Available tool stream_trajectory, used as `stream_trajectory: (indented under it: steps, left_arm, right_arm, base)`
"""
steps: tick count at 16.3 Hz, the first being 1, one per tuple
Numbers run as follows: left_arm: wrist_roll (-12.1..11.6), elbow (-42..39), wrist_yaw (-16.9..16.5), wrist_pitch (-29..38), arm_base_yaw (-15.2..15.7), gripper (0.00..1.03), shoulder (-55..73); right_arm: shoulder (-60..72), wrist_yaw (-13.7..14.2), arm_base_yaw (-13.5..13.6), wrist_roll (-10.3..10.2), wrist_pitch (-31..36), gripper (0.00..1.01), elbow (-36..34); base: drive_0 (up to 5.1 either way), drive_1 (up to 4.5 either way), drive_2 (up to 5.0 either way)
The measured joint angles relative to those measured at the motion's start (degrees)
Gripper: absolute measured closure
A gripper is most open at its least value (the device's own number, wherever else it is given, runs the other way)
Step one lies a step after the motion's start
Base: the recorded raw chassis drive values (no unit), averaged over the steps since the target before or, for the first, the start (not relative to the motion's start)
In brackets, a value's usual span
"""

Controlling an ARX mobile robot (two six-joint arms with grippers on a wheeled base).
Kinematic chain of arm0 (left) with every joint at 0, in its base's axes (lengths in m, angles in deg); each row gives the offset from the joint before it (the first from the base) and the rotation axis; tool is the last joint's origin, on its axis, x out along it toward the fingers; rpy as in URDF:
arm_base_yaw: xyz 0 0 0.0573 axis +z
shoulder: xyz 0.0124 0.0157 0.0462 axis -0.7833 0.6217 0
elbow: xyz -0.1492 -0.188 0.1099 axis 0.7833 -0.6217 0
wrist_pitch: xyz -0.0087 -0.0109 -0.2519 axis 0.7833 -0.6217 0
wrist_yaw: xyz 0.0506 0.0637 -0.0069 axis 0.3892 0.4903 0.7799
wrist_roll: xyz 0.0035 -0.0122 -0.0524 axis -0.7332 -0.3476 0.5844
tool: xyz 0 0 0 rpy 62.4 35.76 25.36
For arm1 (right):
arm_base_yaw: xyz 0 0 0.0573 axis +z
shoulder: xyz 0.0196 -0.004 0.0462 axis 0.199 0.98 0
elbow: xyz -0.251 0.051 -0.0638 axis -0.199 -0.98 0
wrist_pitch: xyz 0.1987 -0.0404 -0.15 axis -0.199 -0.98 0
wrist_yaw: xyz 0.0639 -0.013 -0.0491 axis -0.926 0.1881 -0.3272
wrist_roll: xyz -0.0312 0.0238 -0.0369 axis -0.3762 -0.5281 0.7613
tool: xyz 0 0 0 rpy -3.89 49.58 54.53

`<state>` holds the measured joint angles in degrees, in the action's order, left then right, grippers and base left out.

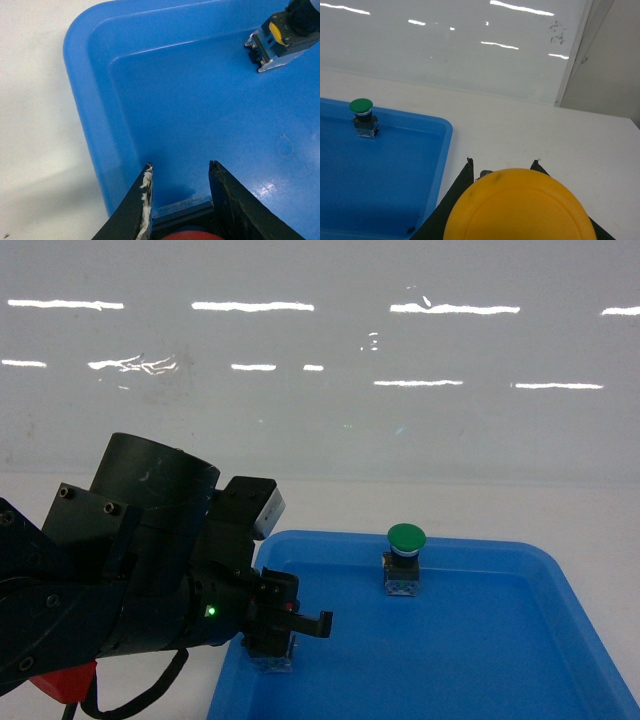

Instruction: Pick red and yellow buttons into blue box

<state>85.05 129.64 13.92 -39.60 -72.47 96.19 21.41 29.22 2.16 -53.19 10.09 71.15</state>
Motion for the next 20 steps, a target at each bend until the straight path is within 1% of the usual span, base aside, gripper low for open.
stream_trajectory:
  steps: [1, 3, 6, 7, 8, 10, 14, 16, 17, 20]
  left_arm:
    - [-0.3, -0.2, 0.7, 0.5, 0.0, 0.74, 0.0]
    - [-1.3, -0.6, 4.1, 2.7, -0.3, 0.74, 0.3]
    - [-3.7, -1.6, 7.3, 4.8, -0.5, 0.74, 0.3]
    - [-4.6, -1.9, 7.8, 5.8, -0.7, 0.74, 0.3]
    - [-5.0, -1.9, 7.8, 5.3, -0.9, 0.74, 0.2]
    - [-5.5, -1.9, 7.9, 4.9, -1.5, 0.74, 0.1]
    - [-5.8, -2.3, 9.3, 5.7, -2.3, 0.74, -0.2]
    - [-6.3, -3.1, 10.0, 6.3, -3.0, 0.74, -1.4]
    - [-6.9, -3.4, 11.0, 7.7, -3.5, 0.74, -1.9]
    - [-7.6, -3.4, 11.5, 8.0, -4.2, 0.74, -3.5]
  right_arm:
    - [0.0, 0.0, 0.0, 0.0, 0.0, 0.74, 0.0]
    - [0.0, 0.0, 0.0, 0.0, 0.0, 0.74, 0.0]
    - [0.0, 0.0, 0.0, 0.0, 0.0, 0.74, 0.0]
    - [0.0, 0.0, 0.0, 0.0, 0.0, 0.74, 0.0]
    - [0.0, 0.0, 0.0, 0.0, 0.0, 0.74, 0.0]
    - [0.0, 0.0, 0.0, 0.0, 0.0, 0.74, 0.0]
    - [0.0, 0.0, 0.0, 0.0, 0.0, 0.74, 0.0]
    - [0.0, 0.0, 0.0, 0.0, 0.0, 0.74, 0.0]
    - [0.0, 0.0, 0.0, 0.0, 0.0, 0.74, 0.0]
    - [0.0, 0.0, 0.0, 0.0, 0.0, 0.74, 0.0]
  base:
    - [0.0, 0.00, 0.0]
    - [0.0, 0.00, 0.0]
    - [0.0, 0.00, 0.0]
    - [0.0, 0.00, 0.0]
    - [0.0, 0.00, 0.0]
    - [0.0, 0.00, 0.0]
    - [0.0, 0.00, 0.0]
    - [0.0, 0.00, 0.0]
    - [0.0, 0.00, 0.0]
    - [0.0, 0.00, 0.0]
